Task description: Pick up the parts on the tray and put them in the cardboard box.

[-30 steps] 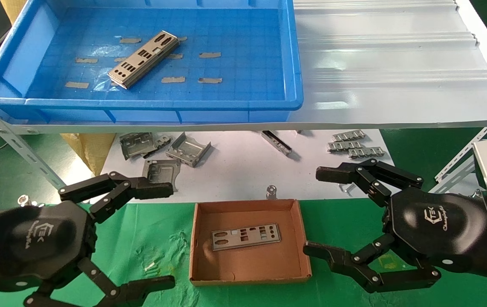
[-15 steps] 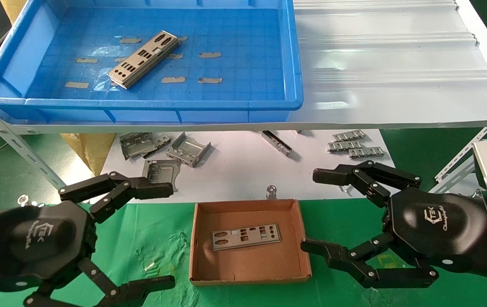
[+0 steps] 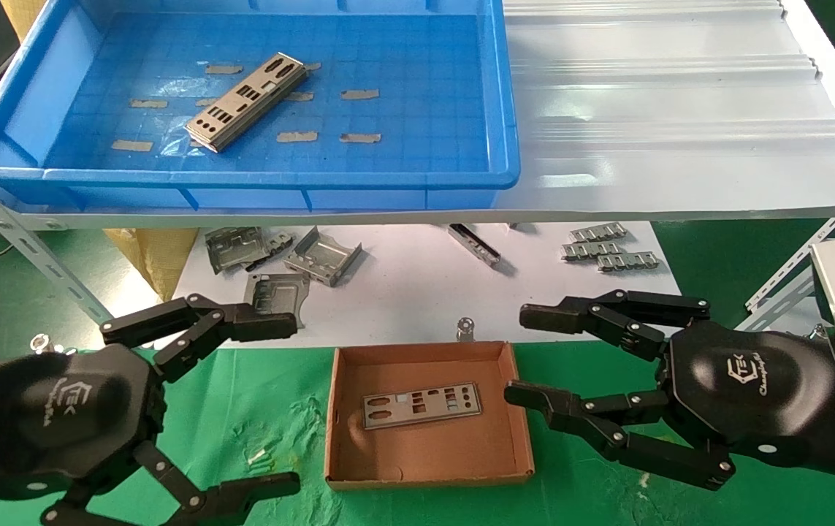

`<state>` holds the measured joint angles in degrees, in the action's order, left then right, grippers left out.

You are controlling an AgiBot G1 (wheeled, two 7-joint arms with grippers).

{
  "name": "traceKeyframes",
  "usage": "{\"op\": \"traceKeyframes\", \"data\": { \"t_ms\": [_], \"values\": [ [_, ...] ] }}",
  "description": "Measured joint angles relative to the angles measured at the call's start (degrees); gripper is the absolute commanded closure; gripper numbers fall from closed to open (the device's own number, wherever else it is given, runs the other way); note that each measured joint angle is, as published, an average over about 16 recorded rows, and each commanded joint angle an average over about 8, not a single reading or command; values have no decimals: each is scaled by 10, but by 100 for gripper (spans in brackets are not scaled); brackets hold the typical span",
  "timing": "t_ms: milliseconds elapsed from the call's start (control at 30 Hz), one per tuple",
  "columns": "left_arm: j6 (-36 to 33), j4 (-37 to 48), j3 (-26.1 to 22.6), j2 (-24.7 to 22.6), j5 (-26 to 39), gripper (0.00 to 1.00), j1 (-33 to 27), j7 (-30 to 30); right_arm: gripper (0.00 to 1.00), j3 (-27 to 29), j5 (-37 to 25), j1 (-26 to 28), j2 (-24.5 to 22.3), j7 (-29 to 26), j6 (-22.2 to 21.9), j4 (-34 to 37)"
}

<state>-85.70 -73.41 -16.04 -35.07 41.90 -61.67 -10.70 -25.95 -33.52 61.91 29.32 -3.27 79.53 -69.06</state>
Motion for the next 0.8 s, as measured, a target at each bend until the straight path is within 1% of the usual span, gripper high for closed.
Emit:
{"op": "traceKeyframes", "data": {
  "t_ms": [267, 433, 533, 633, 800],
  "values": [
    [1, -1, 1, -1, 1, 0, -6, 0, 100, 0, 0, 0, 0, 0, 0, 0],
    [7, 0, -2, -5, 13, 0, -36, -8, 100, 0, 0, 0, 0, 0, 0, 0],
    [13, 10, -9, -12, 34, 0, -70, -16, 100, 0, 0, 0, 0, 0, 0, 0],
    [20, 34, -21, -27, 67, 0, -119, -25, 100, 0, 0, 0, 0, 0, 0, 0],
    [39, 113, -52, -69, 144, 0, -221, -36, 100, 0, 0, 0, 0, 0, 0, 0]
  ]
}}
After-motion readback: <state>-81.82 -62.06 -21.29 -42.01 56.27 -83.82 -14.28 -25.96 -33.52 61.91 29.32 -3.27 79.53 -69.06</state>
